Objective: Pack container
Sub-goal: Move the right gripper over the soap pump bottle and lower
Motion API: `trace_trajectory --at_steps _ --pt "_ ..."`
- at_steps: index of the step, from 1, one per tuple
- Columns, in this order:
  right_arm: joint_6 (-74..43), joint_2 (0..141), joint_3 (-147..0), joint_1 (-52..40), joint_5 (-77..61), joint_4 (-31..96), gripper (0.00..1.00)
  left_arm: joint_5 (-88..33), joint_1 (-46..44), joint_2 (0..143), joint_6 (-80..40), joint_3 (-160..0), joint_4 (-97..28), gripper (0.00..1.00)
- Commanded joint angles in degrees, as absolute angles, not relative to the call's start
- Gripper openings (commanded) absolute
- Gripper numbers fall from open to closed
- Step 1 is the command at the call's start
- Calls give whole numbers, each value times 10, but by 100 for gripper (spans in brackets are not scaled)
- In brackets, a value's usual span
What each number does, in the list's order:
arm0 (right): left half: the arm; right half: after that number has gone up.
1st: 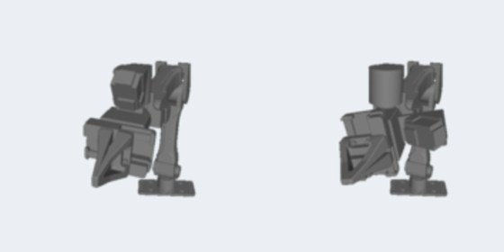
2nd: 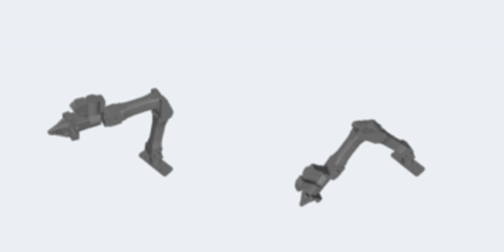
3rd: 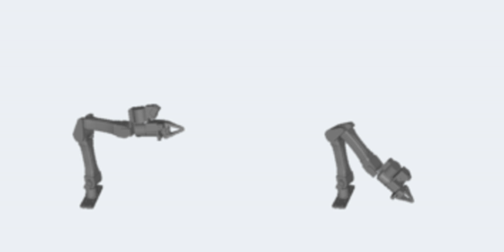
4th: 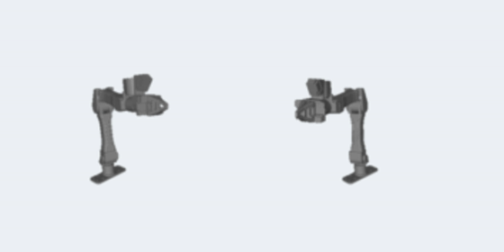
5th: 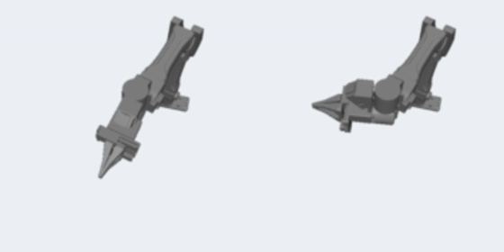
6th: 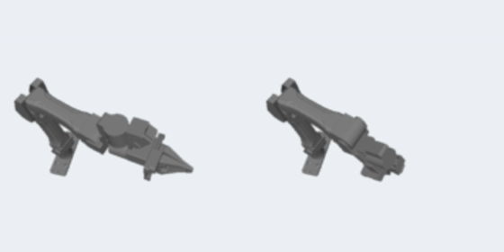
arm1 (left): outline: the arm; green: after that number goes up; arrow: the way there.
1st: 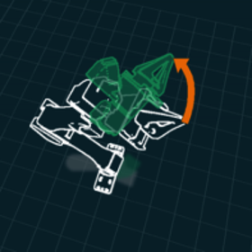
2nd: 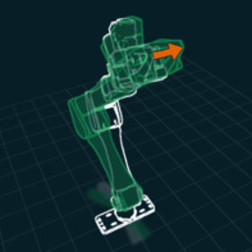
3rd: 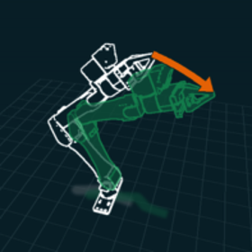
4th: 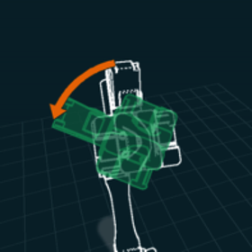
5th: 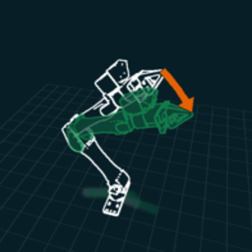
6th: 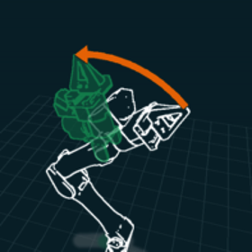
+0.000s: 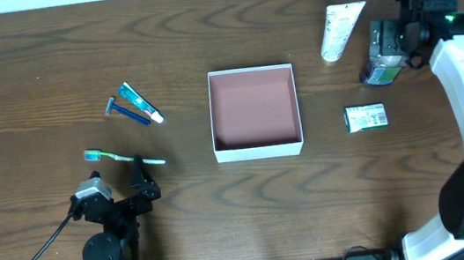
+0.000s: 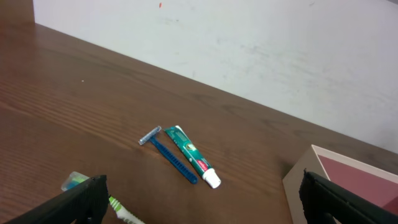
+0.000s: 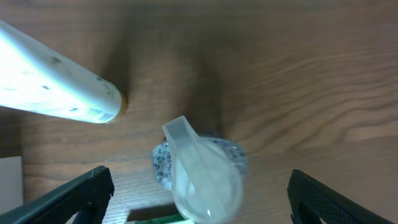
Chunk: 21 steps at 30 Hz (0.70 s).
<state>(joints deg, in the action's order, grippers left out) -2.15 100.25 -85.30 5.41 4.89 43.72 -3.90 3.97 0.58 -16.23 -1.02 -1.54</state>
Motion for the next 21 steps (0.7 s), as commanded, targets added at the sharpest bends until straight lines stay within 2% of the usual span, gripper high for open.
trace_trajectory --at_steps 1,10,21 --pt "-3 1006 -853 57 42 429 91 -45 38 2 -153 -2 -38 98" --pt "3 1039 -853 58 36 417 90 -45 38 2 -153 -2 -38 98" --pt "3 1054 -853 61 25 406 69 -45 38 2 -153 -2 -38 98"
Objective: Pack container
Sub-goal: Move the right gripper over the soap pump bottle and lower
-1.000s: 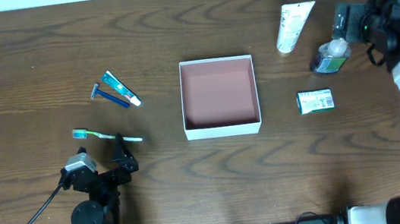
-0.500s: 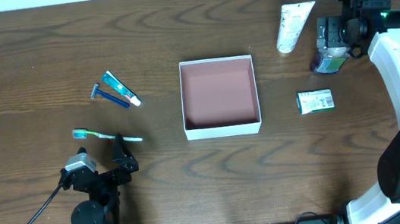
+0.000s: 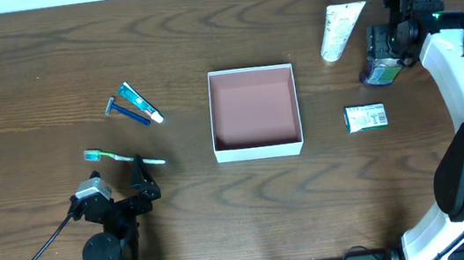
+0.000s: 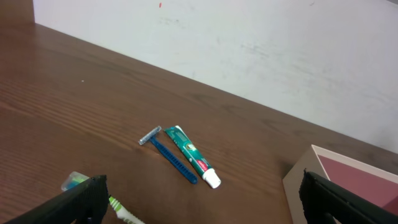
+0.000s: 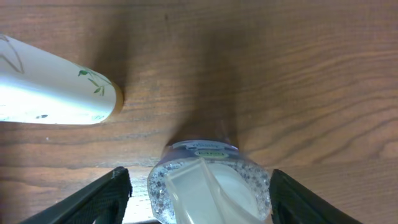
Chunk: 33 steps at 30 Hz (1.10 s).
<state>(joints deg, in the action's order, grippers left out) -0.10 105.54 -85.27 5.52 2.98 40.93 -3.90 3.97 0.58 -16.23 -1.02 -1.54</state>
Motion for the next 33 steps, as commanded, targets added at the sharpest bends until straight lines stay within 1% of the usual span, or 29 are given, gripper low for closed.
trace_trajectory --at_steps 1,4,6,11,13,15,20,24,33 --pt "3 1054 -853 61 25 404 68 -45 38 2 -153 -2 -38 98" --pt "3 1054 -853 61 25 398 65 -45 38 2 -153 -2 -38 98" --pt "3 1054 -853 61 25 396 60 -45 38 2 -153 -2 -38 98" --pt "3 1054 -853 61 25 396 41 -45 38 2 -153 -2 -38 98" --pt "3 1054 -853 61 25 397 38 -45 38 2 -153 -2 -38 98" --pt "3 1054 -853 61 25 397 30 -45 38 2 -153 -2 -38 98" --pt "3 1054 -853 61 25 397 25 -45 38 2 -153 -2 -38 98" --pt "-2 1054 -853 61 23 399 24 -45 38 2 -153 -2 -38 98" --pt "-2 1023 -854 60 10 405 25 -45 38 2 -153 -2 -38 98"
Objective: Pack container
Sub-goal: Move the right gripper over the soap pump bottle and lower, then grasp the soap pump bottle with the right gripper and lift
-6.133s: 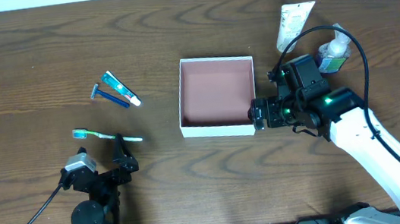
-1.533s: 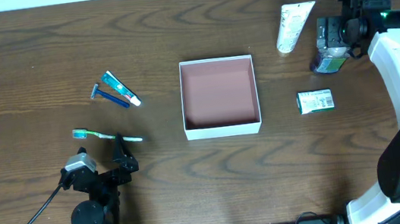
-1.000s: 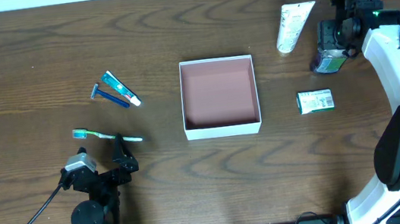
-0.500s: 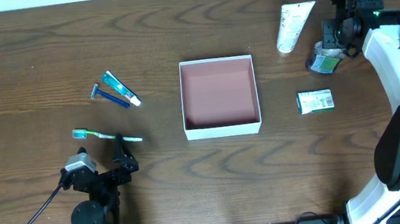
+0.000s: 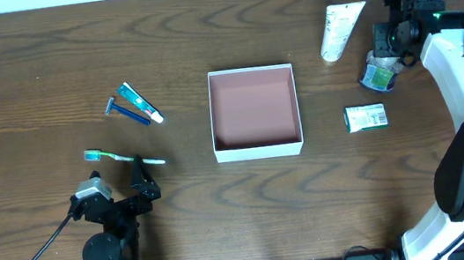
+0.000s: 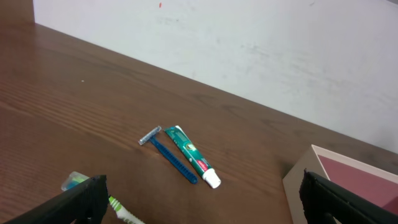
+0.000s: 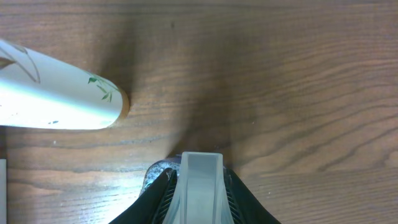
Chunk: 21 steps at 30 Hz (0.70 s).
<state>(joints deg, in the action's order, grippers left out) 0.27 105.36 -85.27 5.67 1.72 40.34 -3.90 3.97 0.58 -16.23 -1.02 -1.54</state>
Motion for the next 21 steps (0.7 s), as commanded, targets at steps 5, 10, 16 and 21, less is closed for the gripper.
trace_trajectory --at_steps 5,10,16,21 --pt "-8 954 -854 59 -10 416 27 -45 38 2 -153 -2 -38 98" --pt "-31 862 -854 59 -21 442 25 -45 38 2 -153 -2 -38 98" --pt "-45 756 -854 59 -89 486 23 -45 38 2 -153 -2 -38 98" --pt "-45 709 -854 25 -150 504 24 -45 38 2 -153 -2 -38 98"
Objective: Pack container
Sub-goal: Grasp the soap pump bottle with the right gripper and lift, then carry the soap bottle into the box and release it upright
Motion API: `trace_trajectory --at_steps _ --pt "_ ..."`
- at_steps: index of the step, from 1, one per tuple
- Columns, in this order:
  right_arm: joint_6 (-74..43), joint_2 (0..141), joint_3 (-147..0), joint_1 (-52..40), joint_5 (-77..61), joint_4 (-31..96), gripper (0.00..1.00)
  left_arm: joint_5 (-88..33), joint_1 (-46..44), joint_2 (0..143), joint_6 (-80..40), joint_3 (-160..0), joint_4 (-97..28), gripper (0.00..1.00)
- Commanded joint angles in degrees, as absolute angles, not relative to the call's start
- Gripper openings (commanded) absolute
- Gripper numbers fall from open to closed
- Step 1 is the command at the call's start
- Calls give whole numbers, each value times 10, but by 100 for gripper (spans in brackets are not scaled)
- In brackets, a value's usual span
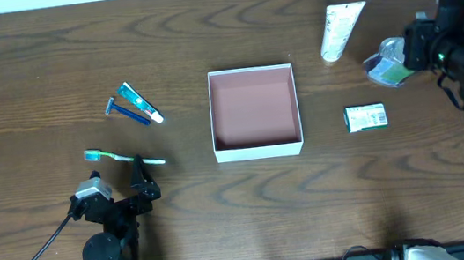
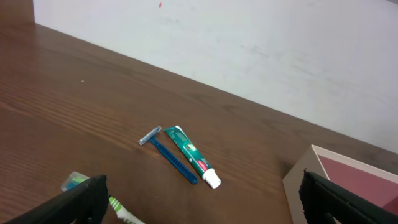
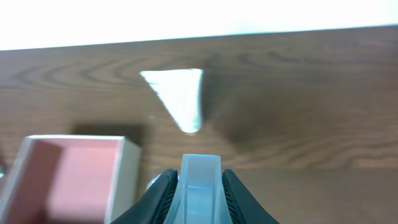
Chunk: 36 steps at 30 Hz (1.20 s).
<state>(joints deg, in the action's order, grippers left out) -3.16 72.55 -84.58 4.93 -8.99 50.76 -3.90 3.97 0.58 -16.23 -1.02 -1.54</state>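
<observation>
The container is a white box with a pink inside (image 1: pixel 259 151), set mid-table; its corner (image 3: pixel 132 167) shows in the right wrist view. My right gripper (image 1: pixel 409 53) is shut on the cap of a clear bottle (image 1: pixel 386 64), tilted and held above the table right of the box. In the wrist view the cap (image 3: pixel 201 177) is pinched between the jaws of the right gripper (image 3: pixel 201 186). My left gripper (image 2: pixel 202 208) stands open low at the front left, nothing between its fingers.
A white tube (image 1: pixel 341 29) lies behind the bottle and a green packet (image 1: pixel 365 117) in front of it. Left of the box lie a toothpaste tube (image 1: pixel 138 103), a blue razor (image 1: pixel 126 113) and a green toothbrush (image 1: pixel 123 156).
My right gripper, still shut on the bottle, now holds it off the table and farther right. The wrist view now takes in the box corner and the tube. The left arm is unmoved.
My right gripper was open above the standing bottle beside the white tube. It then sat lower with its fingers either side of the bottle. After that it was shut on the cap, and now the bottle hangs tilted above the table.
</observation>
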Motion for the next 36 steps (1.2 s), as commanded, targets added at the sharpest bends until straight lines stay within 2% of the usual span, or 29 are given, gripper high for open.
trace_trajectory --at_steps 1,9,16,26,36 --pt "-46 706 -854 13 -156 502 24 -45 38 2 -153 -2 -38 98" --pt "-90 735 -854 -141 -119 404 26 -45 38 2 -153 -2 -38 98" --pt "-107 827 -854 -253 -66 291 29 -45 38 2 -153 -2 -38 98" --pt "-133 961 -854 -295 -65 195 28 -45 38 2 -153 -2 -38 98" --pt "-133 1017 -854 -307 -65 164 28 -45 38 2 -153 -2 -38 98"
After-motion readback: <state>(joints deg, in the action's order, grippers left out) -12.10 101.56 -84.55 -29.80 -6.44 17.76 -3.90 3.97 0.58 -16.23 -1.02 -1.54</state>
